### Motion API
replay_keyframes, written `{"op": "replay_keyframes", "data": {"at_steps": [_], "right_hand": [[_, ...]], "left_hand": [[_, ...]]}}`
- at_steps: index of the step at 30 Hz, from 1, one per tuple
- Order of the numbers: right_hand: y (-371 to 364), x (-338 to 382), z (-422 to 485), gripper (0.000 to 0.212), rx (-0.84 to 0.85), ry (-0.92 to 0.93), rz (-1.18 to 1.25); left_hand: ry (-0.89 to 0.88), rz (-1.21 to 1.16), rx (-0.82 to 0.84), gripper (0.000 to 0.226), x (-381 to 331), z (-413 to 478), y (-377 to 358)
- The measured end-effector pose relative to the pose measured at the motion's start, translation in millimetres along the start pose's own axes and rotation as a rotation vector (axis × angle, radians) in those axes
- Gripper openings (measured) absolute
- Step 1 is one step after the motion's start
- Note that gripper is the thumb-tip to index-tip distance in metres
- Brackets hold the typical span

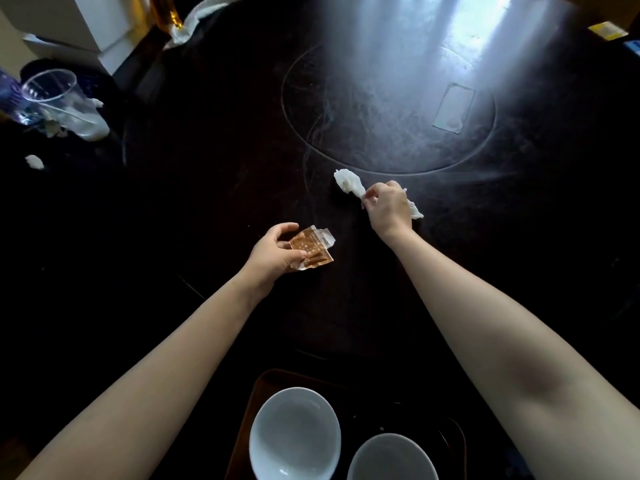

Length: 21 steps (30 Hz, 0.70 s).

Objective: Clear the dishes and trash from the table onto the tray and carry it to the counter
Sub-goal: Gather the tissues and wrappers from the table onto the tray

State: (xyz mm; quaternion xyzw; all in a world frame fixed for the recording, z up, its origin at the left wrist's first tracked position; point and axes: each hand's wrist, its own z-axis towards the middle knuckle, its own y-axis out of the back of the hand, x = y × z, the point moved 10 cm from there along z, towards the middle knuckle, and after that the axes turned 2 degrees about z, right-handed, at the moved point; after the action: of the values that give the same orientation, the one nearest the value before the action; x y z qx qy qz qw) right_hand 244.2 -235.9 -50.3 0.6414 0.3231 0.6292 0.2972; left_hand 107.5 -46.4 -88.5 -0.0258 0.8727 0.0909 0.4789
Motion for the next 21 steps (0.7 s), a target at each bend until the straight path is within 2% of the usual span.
{"op": "replay_keyframes", "data": {"at_steps": [5,13,21], "right_hand": [[13,1,-18,0.012,-0.003,0.030,0.111],[88,30,-70,0.008,-0.092,0.179,0.280],[124,40,-139,0.004,0.070,0.162,0.400]], "left_hand": [[-0.027,-0.003,-0.005,0.045,-3,-4,-3],[-0.051,-0.015,-0.022,0.043,-8,-20,-13],[-0.094,-0.028,0.018,0.044,-7,-63,-39]]}}
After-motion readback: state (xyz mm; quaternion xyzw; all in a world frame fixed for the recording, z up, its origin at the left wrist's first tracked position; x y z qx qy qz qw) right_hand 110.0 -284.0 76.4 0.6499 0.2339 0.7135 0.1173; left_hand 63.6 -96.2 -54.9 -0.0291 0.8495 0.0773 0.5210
